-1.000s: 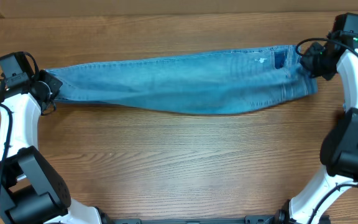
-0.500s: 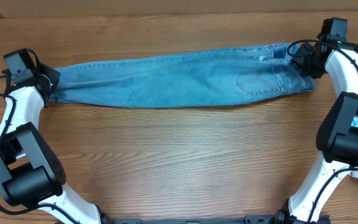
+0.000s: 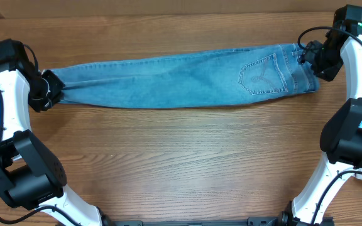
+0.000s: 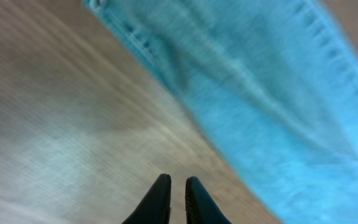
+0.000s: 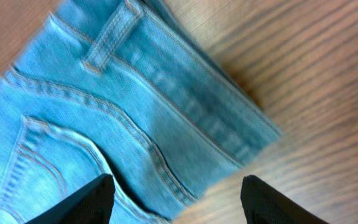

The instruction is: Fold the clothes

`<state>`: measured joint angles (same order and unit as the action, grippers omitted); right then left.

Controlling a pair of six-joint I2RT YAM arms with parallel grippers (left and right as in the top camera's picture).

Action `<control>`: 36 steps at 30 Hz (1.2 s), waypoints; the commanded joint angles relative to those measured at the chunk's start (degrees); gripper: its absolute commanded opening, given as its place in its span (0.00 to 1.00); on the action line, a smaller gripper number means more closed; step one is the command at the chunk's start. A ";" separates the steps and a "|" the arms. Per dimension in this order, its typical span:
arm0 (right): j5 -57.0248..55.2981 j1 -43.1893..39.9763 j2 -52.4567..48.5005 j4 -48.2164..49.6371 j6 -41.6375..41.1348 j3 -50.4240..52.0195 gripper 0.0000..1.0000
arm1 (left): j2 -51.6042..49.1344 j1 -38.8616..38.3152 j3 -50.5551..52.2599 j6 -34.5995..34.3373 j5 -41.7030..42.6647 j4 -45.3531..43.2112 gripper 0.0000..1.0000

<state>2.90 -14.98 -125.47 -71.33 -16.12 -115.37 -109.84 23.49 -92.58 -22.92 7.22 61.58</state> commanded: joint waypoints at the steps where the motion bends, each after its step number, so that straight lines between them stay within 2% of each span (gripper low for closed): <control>1: -0.26 -0.09 -0.79 -2.27 1.84 0.28 0.70 | -0.02 0.07 2.32 3.65 -5.75 -0.83 0.16; 4: -0.26 -0.09 -0.79 -2.73 1.84 0.28 0.70 | -1.03 0.07 4.22 3.67 -9.88 -6.21 0.34; 5: -0.26 -0.09 -0.79 -2.99 1.84 0.28 0.70 | -1.92 0.07 4.24 3.76 -11.72 -9.97 0.54; 7: -0.26 -0.09 -0.79 -3.17 1.81 0.28 0.70 | -2.38 0.07 4.24 7.15 -11.72 -14.53 0.60; 8: -0.26 -0.09 -0.79 -3.17 1.81 0.28 0.70 | -2.40 0.07 4.24 8.83 -12.31 -16.48 0.61; 11: -0.24 -0.09 -0.79 -3.19 1.79 0.28 0.70 | -2.91 0.04 4.26 19.74 -12.96 -22.49 0.56; 15: -0.26 -0.09 -0.79 -3.15 1.79 0.28 0.70 | -3.96 0.04 4.26 50.34 -11.17 -21.92 0.56; 16: -0.26 -0.09 -0.79 -3.13 1.77 0.28 0.70 | -3.96 0.04 4.26 55.21 -8.15 -21.07 0.55; 18: -0.26 -0.09 -0.79 -3.15 1.79 0.28 0.70 | -4.35 0.04 4.31 63.06 -1.14 -20.09 0.65; 20: -0.26 -0.09 -0.79 -3.21 1.79 0.28 0.70 | -5.22 -0.42 4.31 67.34 -1.86 -20.59 0.65; 23: -0.26 -0.09 -0.79 -3.17 1.55 0.28 0.70 | -6.95 -1.55 4.31 68.15 -1.86 -23.34 0.65; 25: -0.26 -0.09 -0.79 -3.19 1.55 0.28 0.70 | -8.63 -2.82 4.31 68.13 -3.48 -25.94 0.55; 26: -0.26 -0.09 -0.79 -3.17 1.55 0.28 0.70 | -9.03 -3.72 4.31 68.11 -4.07 -26.77 0.44; 27: -0.26 -0.09 -0.79 -3.13 1.53 0.28 0.69 | -9.07 -4.66 4.28 68.08 -5.05 -27.52 0.10; 28: -0.28 -0.09 -0.79 -3.06 1.55 0.28 0.69 | -8.81 -5.53 3.80 67.28 -7.02 -27.50 0.04; 31: -0.28 -0.09 -0.79 -2.91 1.55 0.28 0.69 | -6.86 -6.64 1.95 62.07 -14.88 -25.77 0.04; 33: -0.31 -0.09 -0.79 -2.93 1.60 0.28 0.69 | -6.21 -6.19 -0.31 53.18 -25.46 -25.40 0.04; 36: -0.28 -0.09 -0.79 -2.80 1.57 0.28 0.69 | -6.21 -6.12 -1.05 48.26 -38.47 -26.86 0.04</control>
<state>2.90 -14.96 -125.56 -74.52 -14.76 -115.07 -118.41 16.86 -91.68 32.34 -16.60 36.16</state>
